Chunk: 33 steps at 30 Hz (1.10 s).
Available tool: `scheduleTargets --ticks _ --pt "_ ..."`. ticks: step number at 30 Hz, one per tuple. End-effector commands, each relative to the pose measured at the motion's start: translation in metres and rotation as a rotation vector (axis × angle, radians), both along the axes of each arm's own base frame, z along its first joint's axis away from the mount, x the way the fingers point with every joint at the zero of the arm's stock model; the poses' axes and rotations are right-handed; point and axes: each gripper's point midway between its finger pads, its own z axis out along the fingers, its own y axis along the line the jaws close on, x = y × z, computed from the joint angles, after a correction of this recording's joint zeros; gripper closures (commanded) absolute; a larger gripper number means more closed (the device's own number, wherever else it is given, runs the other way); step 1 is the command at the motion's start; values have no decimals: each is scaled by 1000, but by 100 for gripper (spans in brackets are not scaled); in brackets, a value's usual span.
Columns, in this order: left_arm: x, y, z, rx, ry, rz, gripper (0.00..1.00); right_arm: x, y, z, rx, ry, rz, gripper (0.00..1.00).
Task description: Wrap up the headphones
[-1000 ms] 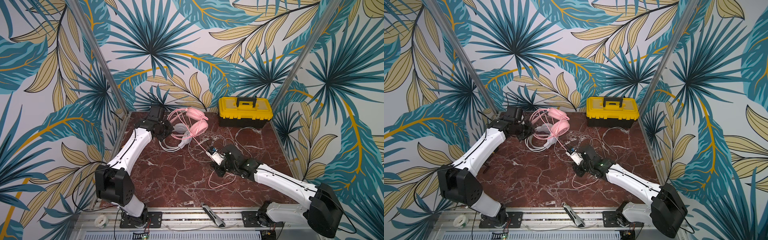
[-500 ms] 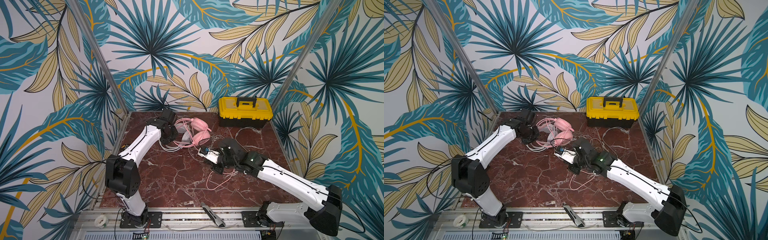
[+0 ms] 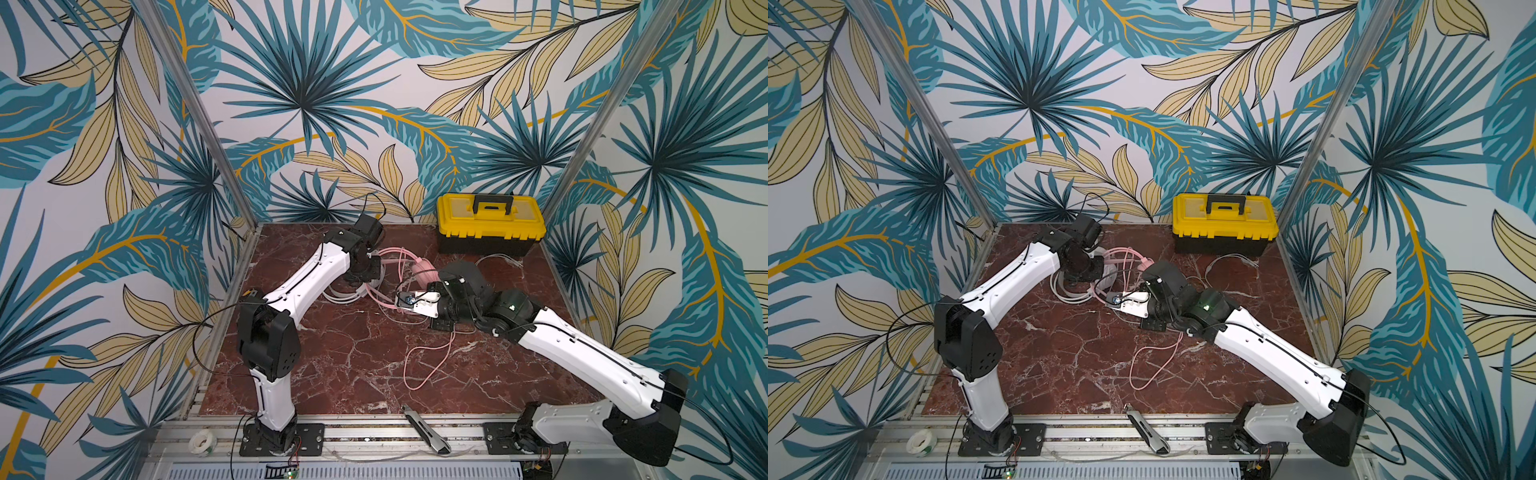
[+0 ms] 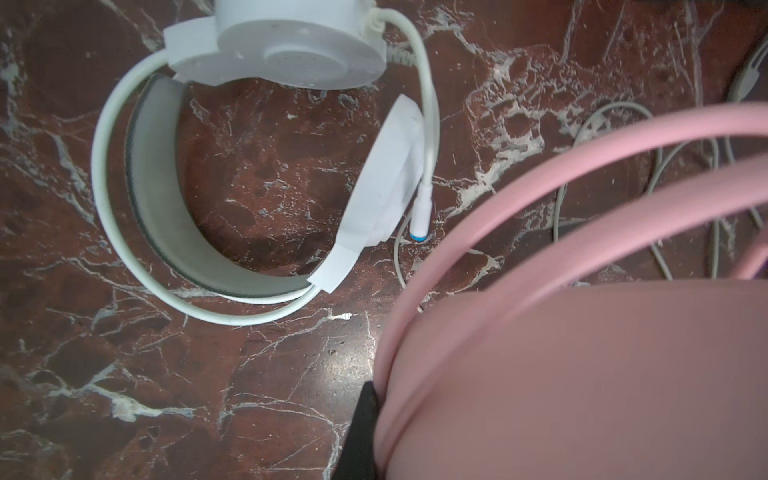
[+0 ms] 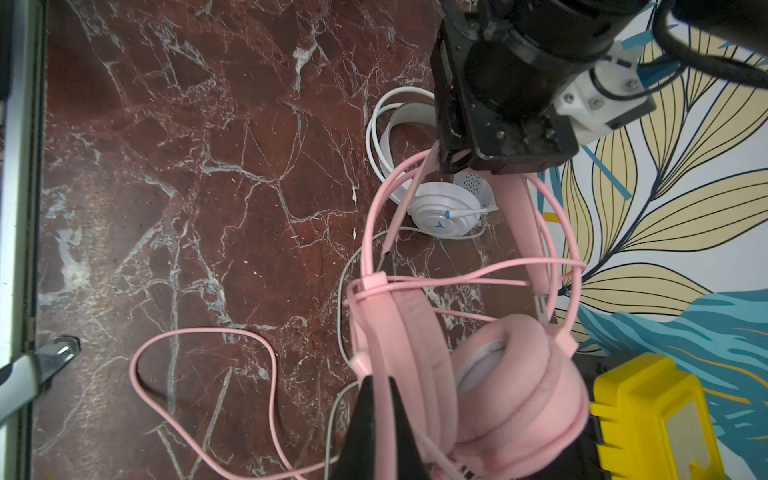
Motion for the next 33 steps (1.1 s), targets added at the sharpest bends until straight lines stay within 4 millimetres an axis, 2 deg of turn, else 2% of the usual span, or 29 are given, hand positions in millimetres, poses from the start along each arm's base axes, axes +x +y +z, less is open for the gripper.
scheduleTargets --ticks 1,4,5,16,25,33 --pt "3 -13 14 33 -64 -150 100 11 -3 10 -57 -81 27 100" --pt "-4 -23 10 29 -52 -230 100 16 -2 10 -78 -103 37 100" --pt "-7 -25 8 33 -48 -251 100 26 -12 9 -91 -109 7 100" --pt "-33 -41 2 62 -21 -448 100 54 -29 -2 -147 -116 -16 99" --pt "-45 -48 6 52 -31 -522 100 75 -43 -7 -122 -88 -60 94" --pt "-52 -49 11 32 -34 -542 100 85 -54 -28 -60 4 -121 90"
